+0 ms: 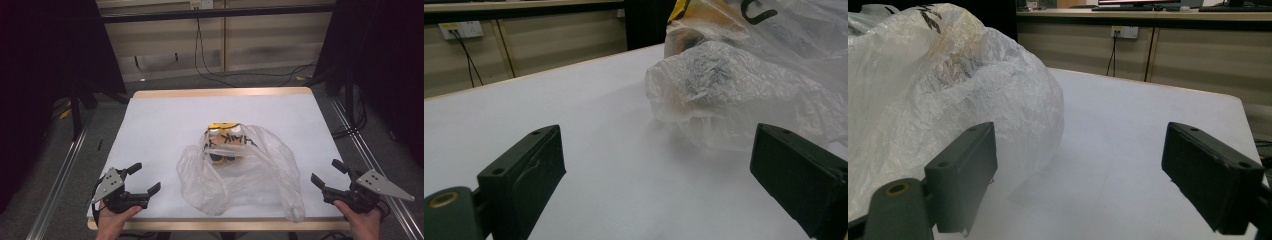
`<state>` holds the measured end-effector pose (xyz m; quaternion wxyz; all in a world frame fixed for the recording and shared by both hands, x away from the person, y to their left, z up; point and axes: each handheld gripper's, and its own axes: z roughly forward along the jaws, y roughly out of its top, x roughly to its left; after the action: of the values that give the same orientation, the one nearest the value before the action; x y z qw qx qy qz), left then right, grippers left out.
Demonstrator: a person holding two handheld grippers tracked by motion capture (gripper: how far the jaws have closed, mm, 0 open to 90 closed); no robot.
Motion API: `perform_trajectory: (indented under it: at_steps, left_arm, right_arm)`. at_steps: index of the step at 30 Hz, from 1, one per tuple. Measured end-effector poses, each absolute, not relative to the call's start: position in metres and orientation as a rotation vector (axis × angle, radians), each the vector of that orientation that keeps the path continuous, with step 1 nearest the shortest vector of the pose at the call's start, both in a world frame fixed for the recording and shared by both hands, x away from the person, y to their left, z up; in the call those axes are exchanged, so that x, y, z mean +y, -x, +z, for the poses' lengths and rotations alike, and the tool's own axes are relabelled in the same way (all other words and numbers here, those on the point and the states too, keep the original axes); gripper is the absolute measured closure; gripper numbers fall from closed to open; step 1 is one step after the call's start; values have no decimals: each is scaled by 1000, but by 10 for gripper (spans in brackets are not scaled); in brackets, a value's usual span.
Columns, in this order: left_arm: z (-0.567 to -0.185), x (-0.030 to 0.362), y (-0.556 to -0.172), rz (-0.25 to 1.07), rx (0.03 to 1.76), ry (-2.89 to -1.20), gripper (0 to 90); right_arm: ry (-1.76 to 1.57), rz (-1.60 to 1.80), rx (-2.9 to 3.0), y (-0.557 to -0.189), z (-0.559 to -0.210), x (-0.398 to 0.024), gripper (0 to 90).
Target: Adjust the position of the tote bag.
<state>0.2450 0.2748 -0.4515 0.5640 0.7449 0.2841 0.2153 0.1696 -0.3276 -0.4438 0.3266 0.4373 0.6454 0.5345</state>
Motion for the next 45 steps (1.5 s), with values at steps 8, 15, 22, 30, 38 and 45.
perform_trajectory:
  at_steps: [8,15,22,30,38,45]
  left_arm:
    - [-451,270,-244,472,673,-1781,108]
    - [-448,262,-241,433,634,-1813,202]
    - [-443,256,-232,395,608,-1810,272]
    - [-436,248,-220,359,565,-1828,357]
    - [-431,234,-210,306,503,-1859,422]
    - [-426,216,-203,262,418,-1880,466]
  right_arm:
    - [-1178,1416,1709,-168,-441,-328,231]
    - [-1175,1448,1748,-167,-435,-327,299]
    - [-1147,1500,1811,-164,-429,-322,401]
    - [-1076,1517,1909,-154,-423,-310,515]
    - [-1054,1550,1979,-140,-421,-301,612]
    - [-1031,1576,2034,-125,-420,-297,603]
